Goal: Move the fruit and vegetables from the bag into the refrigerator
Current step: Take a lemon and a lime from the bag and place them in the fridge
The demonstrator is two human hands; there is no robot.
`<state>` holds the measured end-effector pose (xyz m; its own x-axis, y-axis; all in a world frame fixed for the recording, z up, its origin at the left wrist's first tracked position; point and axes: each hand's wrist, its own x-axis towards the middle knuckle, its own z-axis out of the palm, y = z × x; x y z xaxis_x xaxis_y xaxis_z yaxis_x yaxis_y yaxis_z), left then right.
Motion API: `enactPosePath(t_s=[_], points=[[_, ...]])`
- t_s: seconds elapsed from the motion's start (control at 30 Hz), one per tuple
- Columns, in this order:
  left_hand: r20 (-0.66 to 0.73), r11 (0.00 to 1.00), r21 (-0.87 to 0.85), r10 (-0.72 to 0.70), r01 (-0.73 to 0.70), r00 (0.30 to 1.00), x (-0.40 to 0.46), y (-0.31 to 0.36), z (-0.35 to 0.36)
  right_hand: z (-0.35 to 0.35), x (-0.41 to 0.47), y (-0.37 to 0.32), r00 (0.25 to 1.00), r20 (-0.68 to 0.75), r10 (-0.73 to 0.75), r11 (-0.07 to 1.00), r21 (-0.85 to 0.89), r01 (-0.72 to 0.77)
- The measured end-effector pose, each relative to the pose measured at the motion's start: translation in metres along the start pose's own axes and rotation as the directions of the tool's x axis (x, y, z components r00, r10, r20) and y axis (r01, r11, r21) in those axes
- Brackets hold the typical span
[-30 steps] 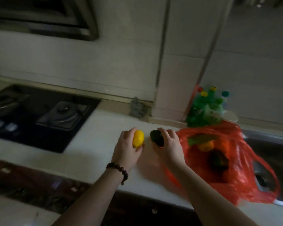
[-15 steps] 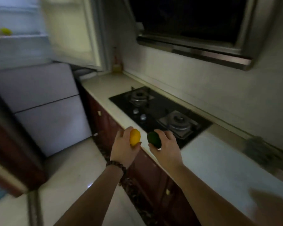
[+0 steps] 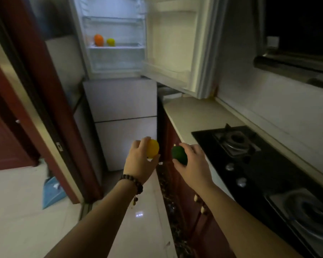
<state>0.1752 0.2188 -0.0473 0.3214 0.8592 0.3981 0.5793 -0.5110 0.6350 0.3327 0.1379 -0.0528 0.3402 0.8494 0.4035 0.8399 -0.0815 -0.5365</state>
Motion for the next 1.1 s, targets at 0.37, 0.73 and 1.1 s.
enactPosePath(t_s=[0.37,0.73,1.1], points=[[-0.133,0.988,0.085,-0.118,0.13,0.984,0.189,-0.051,0.011,0.066,0.218,0.011,0.987,0.067,-0.149,0.988,0.052,0.146],[-0.243,0.989,0.059,-0.118,0.136,0.963,0.354,-0.144,0.0,0.164,0.402,-0.023,0.966,0.065,-0.252,0.965,0.096,0.245],[-0.306,0.998,0.034,-0.045,0.058,0.951,0.585,-0.245,-0.057,0.255,0.636,-0.106,0.954,-0.054,-0.296,0.948,0.104,0.3]])
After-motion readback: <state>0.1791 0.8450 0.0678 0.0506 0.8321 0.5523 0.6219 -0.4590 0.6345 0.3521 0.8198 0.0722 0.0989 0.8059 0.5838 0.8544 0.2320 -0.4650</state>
